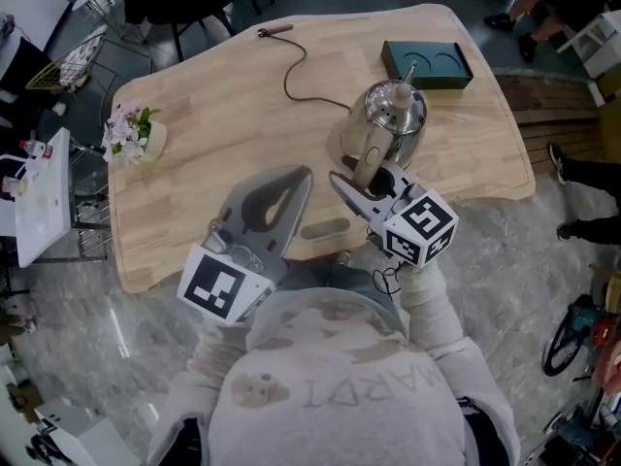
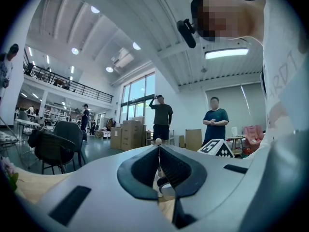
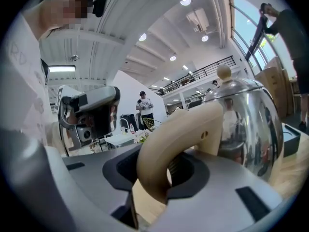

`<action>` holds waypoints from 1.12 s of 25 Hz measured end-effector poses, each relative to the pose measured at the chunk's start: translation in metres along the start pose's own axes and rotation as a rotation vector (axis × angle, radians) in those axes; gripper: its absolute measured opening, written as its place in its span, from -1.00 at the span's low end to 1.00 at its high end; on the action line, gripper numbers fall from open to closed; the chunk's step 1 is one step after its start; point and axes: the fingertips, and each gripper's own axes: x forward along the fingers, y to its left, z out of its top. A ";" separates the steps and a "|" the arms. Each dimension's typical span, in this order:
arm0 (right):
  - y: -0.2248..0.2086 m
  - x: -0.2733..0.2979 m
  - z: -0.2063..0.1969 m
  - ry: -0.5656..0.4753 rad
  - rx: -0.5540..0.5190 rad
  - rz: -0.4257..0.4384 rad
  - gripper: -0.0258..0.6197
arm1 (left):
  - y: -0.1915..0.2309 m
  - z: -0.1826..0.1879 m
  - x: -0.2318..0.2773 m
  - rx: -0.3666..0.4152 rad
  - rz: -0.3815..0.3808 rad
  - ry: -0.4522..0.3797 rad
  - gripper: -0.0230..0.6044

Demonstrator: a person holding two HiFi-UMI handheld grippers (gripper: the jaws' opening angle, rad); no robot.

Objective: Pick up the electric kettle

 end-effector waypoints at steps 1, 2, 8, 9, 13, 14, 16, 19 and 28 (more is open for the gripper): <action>0.004 -0.007 0.005 -0.009 -0.006 -0.002 -0.51 | -0.004 0.000 0.002 0.001 -0.005 0.000 -0.88; 0.007 -0.013 0.010 -0.019 -0.013 -0.003 -0.51 | -0.008 0.000 0.004 0.003 -0.011 -0.001 -0.88; 0.025 -0.047 0.032 -0.049 -0.055 -0.010 -0.51 | -0.031 0.001 0.014 0.009 -0.052 0.000 -0.88; 0.027 -0.051 0.035 -0.050 -0.062 -0.013 -0.51 | -0.034 0.001 0.016 0.008 -0.059 -0.001 -0.88; 0.037 -0.065 0.045 -0.060 -0.077 -0.020 -0.51 | -0.042 0.003 0.021 0.015 -0.082 -0.004 -0.88; 0.039 -0.068 0.047 -0.062 -0.079 -0.022 -0.51 | -0.044 0.003 0.022 0.014 -0.086 -0.005 -0.88; 0.043 -0.074 0.051 -0.066 -0.084 -0.027 -0.51 | -0.048 0.003 0.023 0.013 -0.094 -0.005 -0.88; 0.049 -0.084 0.055 -0.072 -0.092 -0.038 -0.51 | -0.054 0.003 0.025 0.015 -0.110 -0.004 -0.88; 0.067 -0.093 0.068 -0.097 -0.108 -0.068 -0.51 | -0.061 0.001 0.018 0.000 -0.159 0.029 -0.88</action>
